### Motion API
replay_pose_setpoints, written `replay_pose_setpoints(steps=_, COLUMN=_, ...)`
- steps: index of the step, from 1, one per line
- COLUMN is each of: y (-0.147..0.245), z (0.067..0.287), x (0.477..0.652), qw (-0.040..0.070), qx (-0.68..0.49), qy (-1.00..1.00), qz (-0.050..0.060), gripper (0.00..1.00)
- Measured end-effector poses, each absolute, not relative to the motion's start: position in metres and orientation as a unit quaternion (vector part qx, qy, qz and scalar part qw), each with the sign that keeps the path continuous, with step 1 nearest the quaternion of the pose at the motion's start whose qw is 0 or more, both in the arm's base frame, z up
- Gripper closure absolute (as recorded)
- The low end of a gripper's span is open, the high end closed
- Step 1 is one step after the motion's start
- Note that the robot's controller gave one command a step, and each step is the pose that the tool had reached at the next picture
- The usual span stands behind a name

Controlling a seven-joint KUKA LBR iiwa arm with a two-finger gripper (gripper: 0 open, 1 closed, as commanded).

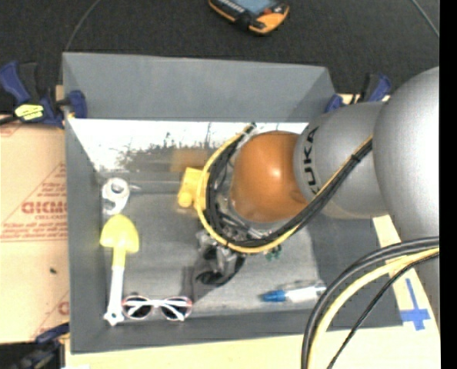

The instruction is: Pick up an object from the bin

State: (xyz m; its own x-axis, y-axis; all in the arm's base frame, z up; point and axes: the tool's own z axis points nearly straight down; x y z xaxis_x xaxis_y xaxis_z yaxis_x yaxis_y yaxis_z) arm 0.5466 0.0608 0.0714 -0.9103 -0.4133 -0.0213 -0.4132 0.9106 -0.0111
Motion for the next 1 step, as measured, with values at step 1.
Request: replay_pose_setpoints(steps=1, y=0.0484, z=0.148, x=0.5487, qw=0.009, qx=-0.151, qy=0.988, qz=-0.001, gripper=1.0)
